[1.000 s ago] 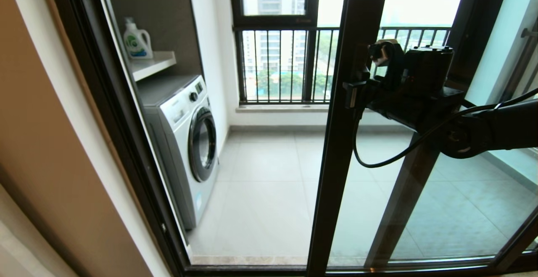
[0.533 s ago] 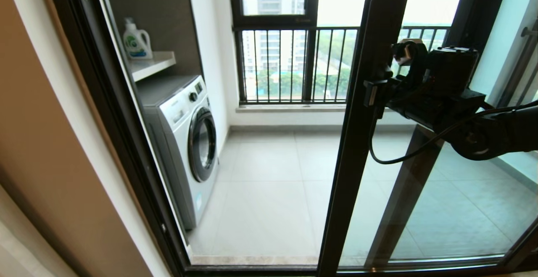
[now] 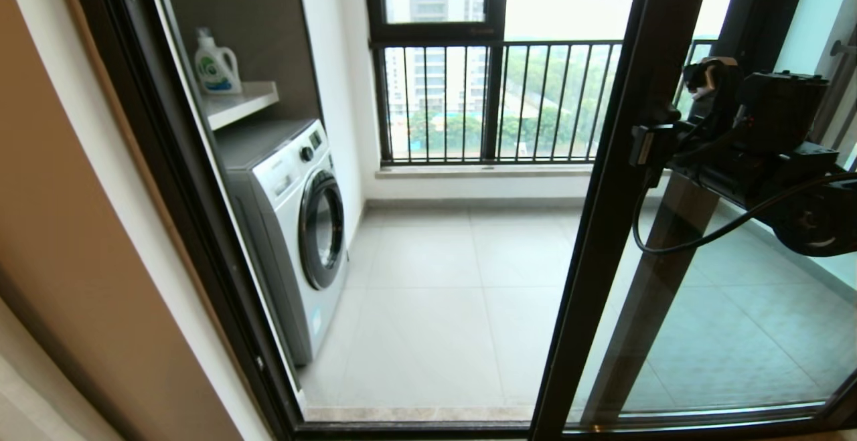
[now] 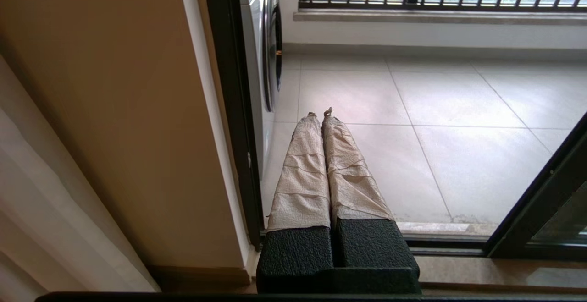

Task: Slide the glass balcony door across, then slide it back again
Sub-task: Open the slid door

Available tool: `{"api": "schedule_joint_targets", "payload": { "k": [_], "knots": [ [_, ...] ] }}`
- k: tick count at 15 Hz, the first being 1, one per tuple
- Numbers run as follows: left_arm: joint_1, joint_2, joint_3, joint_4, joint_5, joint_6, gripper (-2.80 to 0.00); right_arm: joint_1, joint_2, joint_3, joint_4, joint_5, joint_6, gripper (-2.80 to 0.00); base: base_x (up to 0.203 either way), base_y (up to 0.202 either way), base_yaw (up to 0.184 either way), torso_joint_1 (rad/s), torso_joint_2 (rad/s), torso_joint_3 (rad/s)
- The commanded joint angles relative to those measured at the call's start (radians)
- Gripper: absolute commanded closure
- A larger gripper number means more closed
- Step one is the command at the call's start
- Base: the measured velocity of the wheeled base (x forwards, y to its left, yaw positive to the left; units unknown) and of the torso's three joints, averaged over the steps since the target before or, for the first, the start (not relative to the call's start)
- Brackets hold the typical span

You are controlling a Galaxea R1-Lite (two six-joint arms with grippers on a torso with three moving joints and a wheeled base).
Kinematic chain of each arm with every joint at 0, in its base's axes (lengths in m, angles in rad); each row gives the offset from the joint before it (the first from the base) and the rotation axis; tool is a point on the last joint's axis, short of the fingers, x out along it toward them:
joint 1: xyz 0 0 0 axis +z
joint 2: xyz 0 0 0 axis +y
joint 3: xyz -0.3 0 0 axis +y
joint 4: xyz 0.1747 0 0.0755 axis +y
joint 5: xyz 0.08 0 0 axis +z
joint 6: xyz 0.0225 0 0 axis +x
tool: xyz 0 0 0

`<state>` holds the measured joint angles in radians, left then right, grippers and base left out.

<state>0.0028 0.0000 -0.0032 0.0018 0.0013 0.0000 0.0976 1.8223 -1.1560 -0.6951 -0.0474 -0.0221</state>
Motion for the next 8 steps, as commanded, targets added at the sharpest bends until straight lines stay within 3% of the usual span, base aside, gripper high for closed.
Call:
{"api": "schedule_joint_targets", "payload": {
  "k": [1,8],
  "knots": [
    [0.0,0.003,0.0,0.0,0.0,0.0,0.0,-0.003,-0.021,-0.001,-0.004,0.009,-0.002,0.0,0.0,0.0,0.0,0.0,0.0,0.0],
    [0.0,0.002,0.0,0.0,0.0,0.0,0.0,-0.026,0.114,-0.172,-0.003,0.005,-0.003,0.0,0.0,0.0,0.0,0.0,0.0,0.0]
  ]
}}
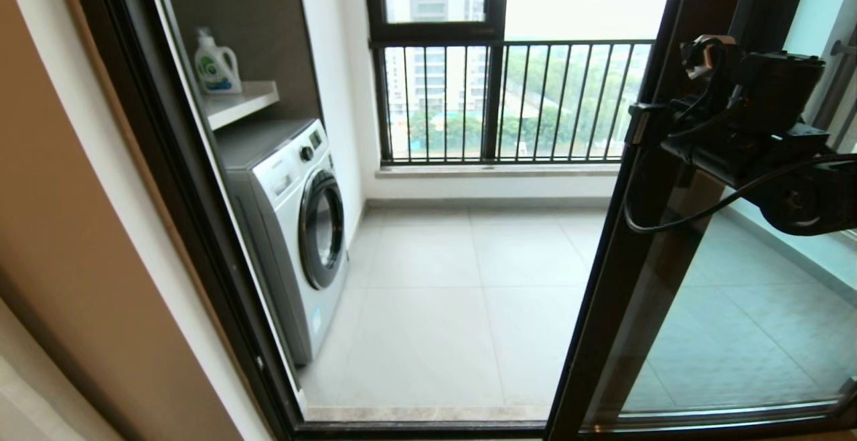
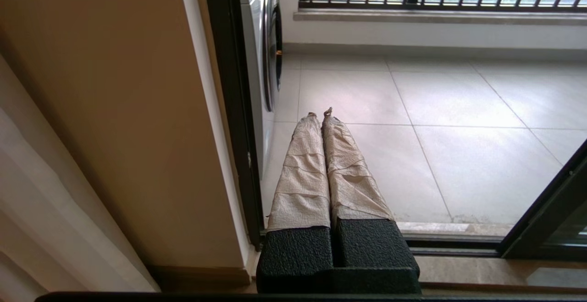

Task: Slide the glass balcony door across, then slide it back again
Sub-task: Open the slid door

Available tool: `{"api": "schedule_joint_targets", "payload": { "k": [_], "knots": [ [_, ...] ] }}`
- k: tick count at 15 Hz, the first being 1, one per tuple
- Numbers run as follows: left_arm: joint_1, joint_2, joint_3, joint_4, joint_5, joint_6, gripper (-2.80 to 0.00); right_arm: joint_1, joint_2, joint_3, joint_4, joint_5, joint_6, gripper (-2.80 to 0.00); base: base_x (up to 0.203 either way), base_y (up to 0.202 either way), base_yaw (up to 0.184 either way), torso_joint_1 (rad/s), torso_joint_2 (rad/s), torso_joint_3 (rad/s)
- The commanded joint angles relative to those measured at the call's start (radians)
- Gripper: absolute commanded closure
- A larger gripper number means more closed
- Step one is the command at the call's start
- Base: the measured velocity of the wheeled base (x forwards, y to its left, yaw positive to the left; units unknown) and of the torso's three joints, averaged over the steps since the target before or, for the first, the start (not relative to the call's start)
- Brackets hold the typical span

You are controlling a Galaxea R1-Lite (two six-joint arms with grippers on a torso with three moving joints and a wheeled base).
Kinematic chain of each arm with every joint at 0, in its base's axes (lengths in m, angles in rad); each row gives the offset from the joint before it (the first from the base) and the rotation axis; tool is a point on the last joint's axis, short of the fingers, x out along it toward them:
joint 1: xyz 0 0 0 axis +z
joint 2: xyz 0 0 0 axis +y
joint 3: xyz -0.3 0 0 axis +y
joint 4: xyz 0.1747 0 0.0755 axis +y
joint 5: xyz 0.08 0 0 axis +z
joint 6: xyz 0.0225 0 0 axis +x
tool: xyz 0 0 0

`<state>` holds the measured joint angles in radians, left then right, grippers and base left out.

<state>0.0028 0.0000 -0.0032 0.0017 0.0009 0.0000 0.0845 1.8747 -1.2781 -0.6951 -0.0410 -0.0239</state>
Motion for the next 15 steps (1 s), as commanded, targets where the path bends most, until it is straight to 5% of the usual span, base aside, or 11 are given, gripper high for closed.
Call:
{"api": "schedule_joint_targets", "payload": {
  "k": [1,15],
  "knots": [
    [0.0,0.002,0.0,0.0,0.001,0.0,0.0,-0.029,0.076,-0.066,-0.003,-0.003,-0.001,0.0,0.0,0.0,0.0,0.0,0.0,0.0],
    [0.0,0.002,0.0,0.0,0.001,0.0,0.0,-0.195,0.115,-0.079,-0.009,0.024,-0.005,0.0,0.0,0.0,0.0,0.0,0.0,0.0]
  ]
}}
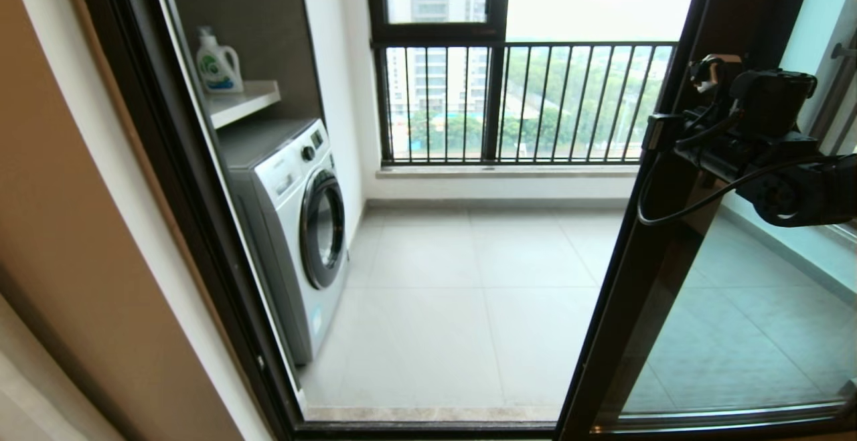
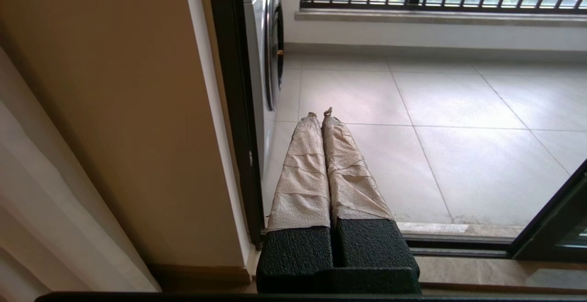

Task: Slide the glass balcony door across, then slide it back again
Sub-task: Open the slid door

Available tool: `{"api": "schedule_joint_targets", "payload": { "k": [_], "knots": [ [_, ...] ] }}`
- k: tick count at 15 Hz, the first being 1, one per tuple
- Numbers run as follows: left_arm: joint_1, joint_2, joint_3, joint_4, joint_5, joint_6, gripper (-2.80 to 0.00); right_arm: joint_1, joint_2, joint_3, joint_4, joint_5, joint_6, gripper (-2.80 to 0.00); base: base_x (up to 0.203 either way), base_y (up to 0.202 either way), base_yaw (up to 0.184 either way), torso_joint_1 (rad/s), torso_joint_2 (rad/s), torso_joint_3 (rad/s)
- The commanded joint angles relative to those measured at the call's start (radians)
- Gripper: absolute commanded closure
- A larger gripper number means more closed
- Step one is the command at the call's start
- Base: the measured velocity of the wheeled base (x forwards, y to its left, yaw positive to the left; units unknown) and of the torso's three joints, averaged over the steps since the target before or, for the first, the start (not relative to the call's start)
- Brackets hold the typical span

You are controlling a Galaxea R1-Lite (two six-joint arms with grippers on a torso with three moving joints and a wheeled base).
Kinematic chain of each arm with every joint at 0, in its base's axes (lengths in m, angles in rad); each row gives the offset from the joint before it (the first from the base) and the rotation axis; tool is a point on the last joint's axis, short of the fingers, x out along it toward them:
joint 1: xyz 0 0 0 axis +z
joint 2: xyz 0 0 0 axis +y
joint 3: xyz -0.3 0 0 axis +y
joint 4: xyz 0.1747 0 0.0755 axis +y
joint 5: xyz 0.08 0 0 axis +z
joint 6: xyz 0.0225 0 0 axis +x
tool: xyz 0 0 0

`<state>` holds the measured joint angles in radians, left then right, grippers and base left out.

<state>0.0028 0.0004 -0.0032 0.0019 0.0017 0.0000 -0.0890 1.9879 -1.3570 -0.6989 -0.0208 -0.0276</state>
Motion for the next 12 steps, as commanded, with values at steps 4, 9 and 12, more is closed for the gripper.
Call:
{"api": "schedule_joint_targets", "payload": {
  "k": [4,9,12],
  "knots": [
    [0.0,0.001,0.0,0.0,0.0,0.0,0.0,-0.052,0.0,0.001,-0.005,0.027,0.0,0.0,0.0,0.0,0.0,0.0,0.0,0.0],
    [0.0,0.003,0.0,0.0,0.0,0.0,0.0,-0.052,-0.009,0.009,-0.031,0.027,-0.002,0.0,0.0,0.0,0.0,0.0,0.0,0.0],
    [0.0,0.001,0.0,0.0,0.0,0.0,0.0,-0.052,-0.009,0.007,-0.045,0.027,-0.002,0.0,0.0,0.0,0.0,0.0,0.0,0.0]
  ]
}}
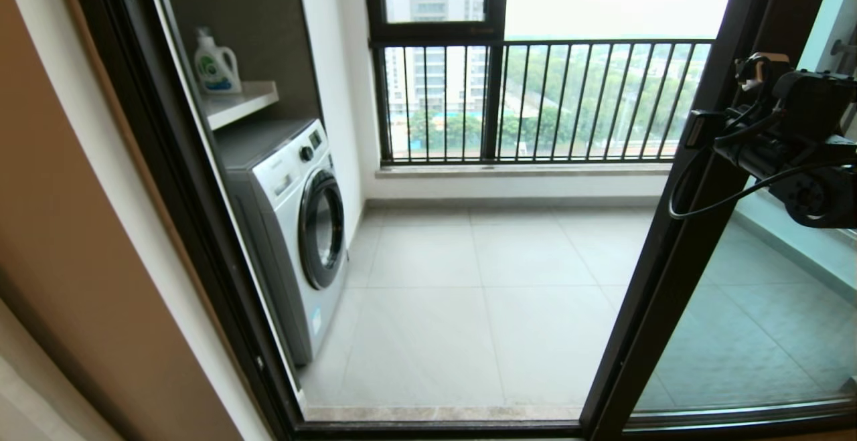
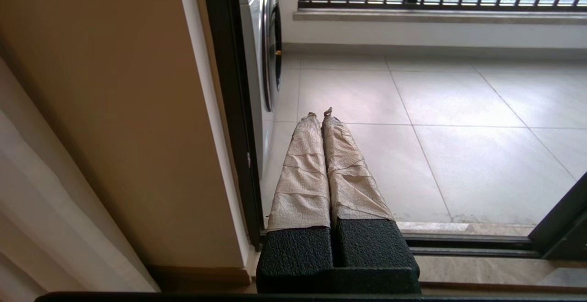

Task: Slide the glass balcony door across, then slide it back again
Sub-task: Open the slid door

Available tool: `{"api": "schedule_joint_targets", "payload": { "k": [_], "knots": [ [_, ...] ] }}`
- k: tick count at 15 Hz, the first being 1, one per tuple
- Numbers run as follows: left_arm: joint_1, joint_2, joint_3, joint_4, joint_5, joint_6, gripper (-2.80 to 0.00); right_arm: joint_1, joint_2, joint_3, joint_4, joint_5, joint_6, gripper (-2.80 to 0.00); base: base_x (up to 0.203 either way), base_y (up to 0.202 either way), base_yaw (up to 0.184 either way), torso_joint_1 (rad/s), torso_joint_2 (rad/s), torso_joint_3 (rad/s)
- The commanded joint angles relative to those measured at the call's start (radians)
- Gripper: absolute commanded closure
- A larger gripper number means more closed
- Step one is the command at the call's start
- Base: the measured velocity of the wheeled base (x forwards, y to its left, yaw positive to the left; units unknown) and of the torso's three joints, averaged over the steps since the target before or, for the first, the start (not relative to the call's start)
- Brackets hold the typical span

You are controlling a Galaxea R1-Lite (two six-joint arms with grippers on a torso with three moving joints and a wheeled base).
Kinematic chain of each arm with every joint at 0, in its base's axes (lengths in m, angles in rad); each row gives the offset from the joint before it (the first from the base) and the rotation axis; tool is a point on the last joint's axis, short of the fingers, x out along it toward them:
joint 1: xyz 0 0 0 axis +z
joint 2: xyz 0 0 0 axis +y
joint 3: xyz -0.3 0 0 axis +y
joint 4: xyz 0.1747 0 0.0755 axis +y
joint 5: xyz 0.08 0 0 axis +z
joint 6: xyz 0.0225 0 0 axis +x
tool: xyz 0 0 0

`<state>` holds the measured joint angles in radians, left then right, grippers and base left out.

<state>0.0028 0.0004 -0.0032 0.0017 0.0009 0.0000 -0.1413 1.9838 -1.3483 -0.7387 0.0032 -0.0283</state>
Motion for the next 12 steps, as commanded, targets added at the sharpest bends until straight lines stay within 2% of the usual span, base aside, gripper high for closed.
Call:
{"api": "schedule_joint_targets", "payload": {
  "k": [1,8,10,12],
  "knots": [
    [0.0,0.002,0.0,0.0,0.001,0.0,0.0,0.0,-0.005,-0.002,-0.005,0.003,0.001,0.0,0.0,0.0,0.0,0.0,0.0,0.0],
    [0.0,0.001,0.0,0.0,0.001,-0.001,0.0,0.0,-0.034,0.013,-0.005,0.002,0.004,0.0,0.0,0.0,0.0,0.0,0.0,0.0],
    [0.0,0.001,0.0,0.0,0.001,0.0,0.0,0.0,-0.104,0.06,-0.004,0.004,0.004,0.0,0.0,0.0,0.0,0.0,0.0,0.0],
    [0.0,0.002,0.0,0.0,0.001,0.0,0.0,0.0,-0.209,0.161,-0.004,0.007,0.006,0.0,0.0,0.0,0.0,0.0,0.0,0.0]
  ]
}}
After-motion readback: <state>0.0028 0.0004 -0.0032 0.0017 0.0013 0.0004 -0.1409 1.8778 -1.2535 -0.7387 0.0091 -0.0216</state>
